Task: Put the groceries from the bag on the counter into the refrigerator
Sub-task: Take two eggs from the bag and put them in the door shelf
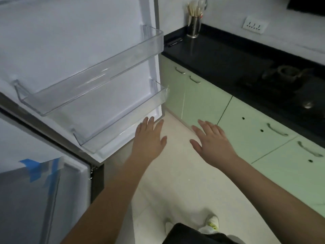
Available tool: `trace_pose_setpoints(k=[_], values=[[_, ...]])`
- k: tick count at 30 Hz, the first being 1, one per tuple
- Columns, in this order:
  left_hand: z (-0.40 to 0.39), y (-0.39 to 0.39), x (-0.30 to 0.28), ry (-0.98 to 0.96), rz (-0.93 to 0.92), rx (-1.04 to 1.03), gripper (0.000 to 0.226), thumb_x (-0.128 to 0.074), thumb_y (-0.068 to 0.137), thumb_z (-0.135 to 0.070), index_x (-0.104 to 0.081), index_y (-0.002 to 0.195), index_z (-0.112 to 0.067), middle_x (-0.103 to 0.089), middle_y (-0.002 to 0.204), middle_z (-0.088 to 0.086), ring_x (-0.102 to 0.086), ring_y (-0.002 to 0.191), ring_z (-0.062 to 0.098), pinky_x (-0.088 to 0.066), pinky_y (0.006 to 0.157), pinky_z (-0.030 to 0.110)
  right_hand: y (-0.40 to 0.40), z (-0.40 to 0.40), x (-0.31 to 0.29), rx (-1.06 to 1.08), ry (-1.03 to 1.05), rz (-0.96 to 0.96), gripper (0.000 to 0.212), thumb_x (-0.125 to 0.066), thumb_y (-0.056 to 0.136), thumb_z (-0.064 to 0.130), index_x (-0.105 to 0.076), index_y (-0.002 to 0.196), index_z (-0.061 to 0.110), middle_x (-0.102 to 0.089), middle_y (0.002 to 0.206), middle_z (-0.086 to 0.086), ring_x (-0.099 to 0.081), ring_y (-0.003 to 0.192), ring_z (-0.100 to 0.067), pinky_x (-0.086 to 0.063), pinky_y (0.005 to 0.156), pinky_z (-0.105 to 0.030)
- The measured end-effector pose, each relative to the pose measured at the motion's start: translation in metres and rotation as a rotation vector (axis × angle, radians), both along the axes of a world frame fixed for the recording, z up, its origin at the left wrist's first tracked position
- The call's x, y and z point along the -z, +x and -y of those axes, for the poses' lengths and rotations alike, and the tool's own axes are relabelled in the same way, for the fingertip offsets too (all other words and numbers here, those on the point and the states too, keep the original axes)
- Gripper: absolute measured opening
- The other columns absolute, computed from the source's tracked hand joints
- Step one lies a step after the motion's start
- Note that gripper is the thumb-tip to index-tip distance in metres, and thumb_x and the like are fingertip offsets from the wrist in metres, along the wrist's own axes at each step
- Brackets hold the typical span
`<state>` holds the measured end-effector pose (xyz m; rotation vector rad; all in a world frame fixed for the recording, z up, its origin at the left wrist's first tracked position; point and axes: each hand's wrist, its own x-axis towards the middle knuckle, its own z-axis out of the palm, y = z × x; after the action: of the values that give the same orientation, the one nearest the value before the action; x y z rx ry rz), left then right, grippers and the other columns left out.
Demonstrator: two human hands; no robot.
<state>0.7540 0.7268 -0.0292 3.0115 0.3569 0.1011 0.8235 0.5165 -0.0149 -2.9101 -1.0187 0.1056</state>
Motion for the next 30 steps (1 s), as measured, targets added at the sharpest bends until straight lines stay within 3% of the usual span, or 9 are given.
trace_pose_setpoints(k=[4, 11, 16, 21, 30], values=[[0.039, 0.011, 0.003, -0.01, -0.08, 0.077, 0.062, -0.039, 0.097, -0.049, -0.021, 0.153, -0.026, -0.019, 0.161, 0.009, -0.012, 0.148, 0.029, -0.007, 0.119, 0.043, -0.011, 0.044, 0.0, 0.114, -0.011, -0.002, 0.059, -0.025, 0.097, 0.053, -0.034, 0.147, 0.021, -0.027, 0.157, -0.007, -0.024, 0.143, -0.03, -0.013, 0.117, -0.044], [0.133, 0.025, -0.013, 0.027, -0.102, 0.346, 0.066, -0.034, 0.096, -0.057, -0.031, 0.15, -0.019, -0.019, 0.161, 0.006, -0.009, 0.149, 0.026, -0.002, 0.119, 0.043, -0.034, 0.132, -0.005, 0.309, -0.013, -0.004, 0.071, -0.011, 0.091, 0.055, -0.036, 0.146, 0.019, -0.032, 0.154, -0.009, -0.027, 0.142, -0.031, -0.016, 0.116, -0.045], [0.223, 0.014, -0.024, 0.038, -0.052, 0.656, 0.078, -0.008, 0.089, -0.066, -0.031, 0.15, -0.022, -0.03, 0.158, 0.002, -0.017, 0.148, 0.022, -0.012, 0.12, 0.043, -0.072, 0.215, -0.007, 0.444, 0.018, -0.012, 0.067, -0.019, 0.092, 0.054, -0.048, 0.139, 0.017, -0.045, 0.146, -0.011, -0.042, 0.133, -0.034, -0.03, 0.11, -0.049], [0.312, 0.005, -0.039, 0.038, -0.059, 0.786, 0.087, 0.002, 0.084, -0.068, -0.025, 0.152, -0.02, -0.02, 0.162, 0.001, -0.009, 0.15, 0.021, -0.007, 0.121, 0.041, -0.115, 0.327, -0.025, 0.655, 0.072, 0.022, 0.07, -0.008, 0.092, 0.058, -0.032, 0.148, 0.023, -0.029, 0.156, -0.006, -0.024, 0.143, -0.029, -0.016, 0.117, -0.044], [0.468, -0.037, -0.045, 0.083, -0.084, 1.047, 0.083, -0.009, 0.089, -0.067, -0.009, 0.155, -0.017, -0.006, 0.164, -0.003, -0.001, 0.15, 0.017, -0.009, 0.121, 0.037, -0.208, 0.456, -0.033, 0.924, 0.086, 0.06, 0.071, -0.008, 0.091, 0.059, -0.031, 0.148, 0.022, -0.03, 0.155, -0.007, -0.024, 0.143, -0.029, -0.019, 0.116, -0.044]])
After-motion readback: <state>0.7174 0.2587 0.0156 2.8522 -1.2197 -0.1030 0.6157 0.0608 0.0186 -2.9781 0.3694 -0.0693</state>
